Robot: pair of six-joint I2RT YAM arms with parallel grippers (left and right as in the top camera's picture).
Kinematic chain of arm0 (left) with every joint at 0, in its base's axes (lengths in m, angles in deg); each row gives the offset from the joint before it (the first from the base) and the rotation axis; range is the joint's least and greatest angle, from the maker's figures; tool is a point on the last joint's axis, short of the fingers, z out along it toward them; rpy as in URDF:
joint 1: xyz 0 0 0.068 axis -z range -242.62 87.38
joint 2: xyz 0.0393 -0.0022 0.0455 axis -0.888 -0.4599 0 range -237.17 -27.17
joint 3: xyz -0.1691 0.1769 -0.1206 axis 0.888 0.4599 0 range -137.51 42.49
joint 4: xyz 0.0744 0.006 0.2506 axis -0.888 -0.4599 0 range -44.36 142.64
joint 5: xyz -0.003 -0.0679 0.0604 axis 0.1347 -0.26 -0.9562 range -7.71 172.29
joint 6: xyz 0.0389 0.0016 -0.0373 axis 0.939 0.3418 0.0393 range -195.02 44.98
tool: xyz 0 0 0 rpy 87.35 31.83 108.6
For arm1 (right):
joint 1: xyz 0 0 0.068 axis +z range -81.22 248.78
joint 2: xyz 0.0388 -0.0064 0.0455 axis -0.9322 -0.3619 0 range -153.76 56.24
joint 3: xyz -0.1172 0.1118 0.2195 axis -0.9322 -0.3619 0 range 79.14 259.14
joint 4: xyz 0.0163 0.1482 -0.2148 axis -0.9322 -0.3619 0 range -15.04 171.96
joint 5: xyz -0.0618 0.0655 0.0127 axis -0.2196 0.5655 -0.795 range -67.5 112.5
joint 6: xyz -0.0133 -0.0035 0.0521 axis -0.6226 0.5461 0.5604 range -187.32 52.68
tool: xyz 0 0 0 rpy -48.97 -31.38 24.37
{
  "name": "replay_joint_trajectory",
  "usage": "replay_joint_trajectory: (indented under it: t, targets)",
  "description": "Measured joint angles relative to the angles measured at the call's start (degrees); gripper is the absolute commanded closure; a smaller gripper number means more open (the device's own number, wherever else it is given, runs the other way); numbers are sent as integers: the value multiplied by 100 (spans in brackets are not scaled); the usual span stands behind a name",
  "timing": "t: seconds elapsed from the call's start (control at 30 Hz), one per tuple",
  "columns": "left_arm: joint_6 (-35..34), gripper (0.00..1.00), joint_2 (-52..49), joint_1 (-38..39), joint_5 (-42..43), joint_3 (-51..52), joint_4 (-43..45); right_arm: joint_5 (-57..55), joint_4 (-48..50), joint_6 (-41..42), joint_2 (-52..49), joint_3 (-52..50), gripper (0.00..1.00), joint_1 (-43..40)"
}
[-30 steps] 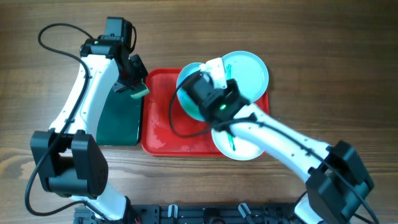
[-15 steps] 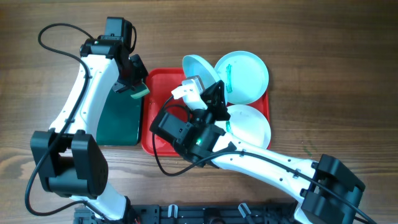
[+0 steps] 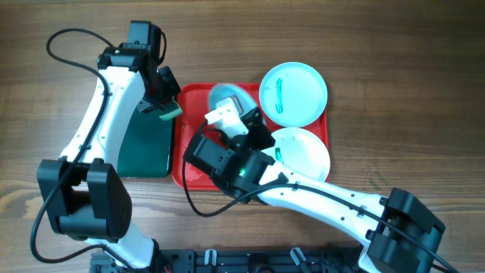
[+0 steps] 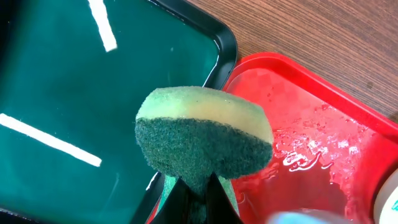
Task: Clean dirty plates on tray and stack at the side
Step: 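Carry the scrubbed plate with the right gripper to the table right of the tray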
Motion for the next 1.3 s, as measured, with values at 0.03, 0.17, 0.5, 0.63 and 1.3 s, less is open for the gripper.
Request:
replay_joint_trajectory:
  t: [0.03,0.17,0.5,0.63,1.3]
  targets:
    - [0,96,0,0,0,0,-2,1012,-37,0,37,0,96,-105]
    - [0,96,0,0,4,0,0,3067,-380,184,579,-2,96,-1029]
    - [0,96,0,107,24,0,186,5744,-1287,627,1517,9,96,-4813]
    - [0,96,0,348,26,0,389,5928,-1425,787,1515,9,96,-6367]
    - [0,96,0,555,66,0,564,6048,393,831,787,-1906,80,-8592]
